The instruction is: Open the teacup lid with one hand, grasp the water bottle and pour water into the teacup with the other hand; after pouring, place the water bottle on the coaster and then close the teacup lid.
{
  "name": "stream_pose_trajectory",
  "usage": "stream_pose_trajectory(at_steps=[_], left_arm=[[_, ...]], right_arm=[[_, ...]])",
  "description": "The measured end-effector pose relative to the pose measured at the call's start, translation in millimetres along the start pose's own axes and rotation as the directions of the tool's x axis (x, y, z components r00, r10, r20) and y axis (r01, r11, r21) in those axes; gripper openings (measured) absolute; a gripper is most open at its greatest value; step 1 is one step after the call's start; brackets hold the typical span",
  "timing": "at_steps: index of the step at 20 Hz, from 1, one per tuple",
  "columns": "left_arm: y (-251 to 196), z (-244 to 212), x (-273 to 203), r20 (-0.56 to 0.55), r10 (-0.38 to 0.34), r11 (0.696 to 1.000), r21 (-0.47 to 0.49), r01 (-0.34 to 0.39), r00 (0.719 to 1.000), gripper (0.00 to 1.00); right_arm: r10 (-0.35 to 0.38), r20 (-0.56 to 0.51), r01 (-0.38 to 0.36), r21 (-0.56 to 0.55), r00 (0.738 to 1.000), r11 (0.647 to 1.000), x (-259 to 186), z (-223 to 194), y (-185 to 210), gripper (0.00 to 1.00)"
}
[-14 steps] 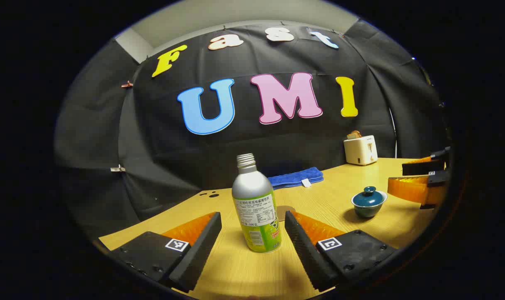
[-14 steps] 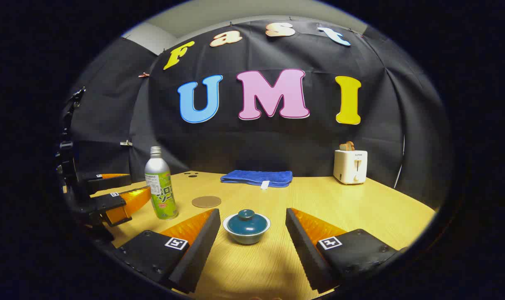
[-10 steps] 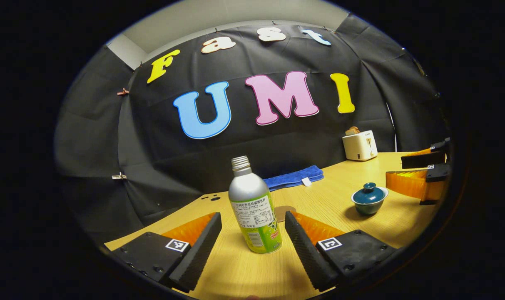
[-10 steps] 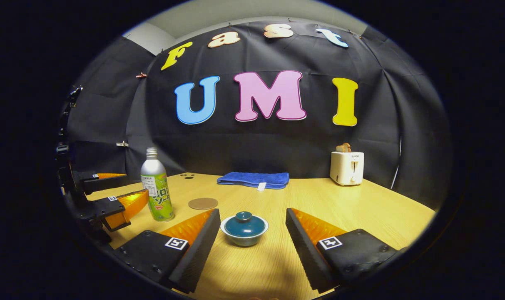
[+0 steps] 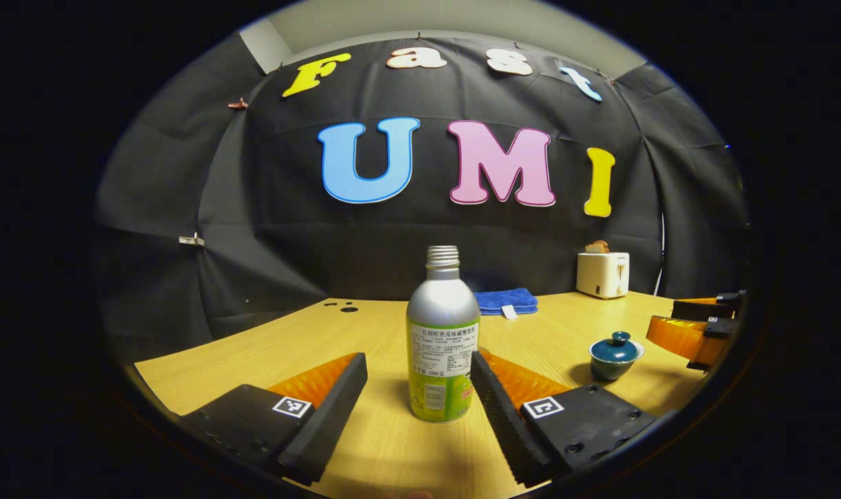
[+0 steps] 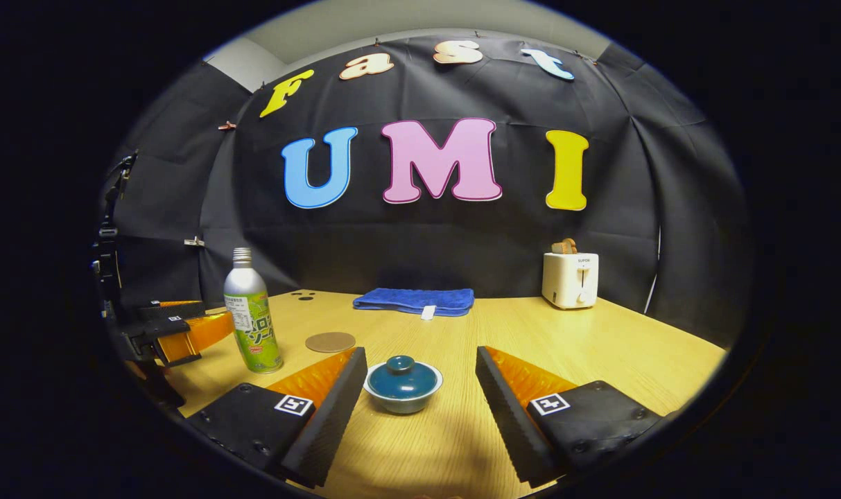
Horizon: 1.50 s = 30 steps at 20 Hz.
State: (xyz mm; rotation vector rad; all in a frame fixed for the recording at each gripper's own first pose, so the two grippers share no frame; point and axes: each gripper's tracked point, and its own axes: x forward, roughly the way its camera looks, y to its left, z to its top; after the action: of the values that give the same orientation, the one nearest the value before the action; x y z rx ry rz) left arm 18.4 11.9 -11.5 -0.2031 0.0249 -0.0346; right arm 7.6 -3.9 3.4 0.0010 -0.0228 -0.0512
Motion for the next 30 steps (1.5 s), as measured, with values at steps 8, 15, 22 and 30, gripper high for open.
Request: stream_pose_trajectory(at_steps=[8,15,22,30], left_arm=[[0,0,6,-0.003,-0.012,1.0,-0.002,0.012,1.0,0.95],[-1,0,7,-0.001,-0.032,0.999,-0.002,0.032,0.999,0.95],[-3,0,5,-0.002,-0.036,0.999,-0.002,0.036,0.999,0.95],[-2,-1,5,-0.002,-0.035,0.999,-0.001,0.035,0.999,0.95]], right_arm=[[0.01,-0.019,-0.01,-0.008,1.0,1.0,9,-4,3,0.98],[0.035,-0.166,-0.046,-0.066,0.986,0.997,49,-27,14,0.93],[0.02,-0.218,-0.047,-0.122,0.976,0.991,72,-36,14,0.65],[0.056,-0.233,-0.095,-0.159,0.971,0.983,75,-39,23,0.33]])
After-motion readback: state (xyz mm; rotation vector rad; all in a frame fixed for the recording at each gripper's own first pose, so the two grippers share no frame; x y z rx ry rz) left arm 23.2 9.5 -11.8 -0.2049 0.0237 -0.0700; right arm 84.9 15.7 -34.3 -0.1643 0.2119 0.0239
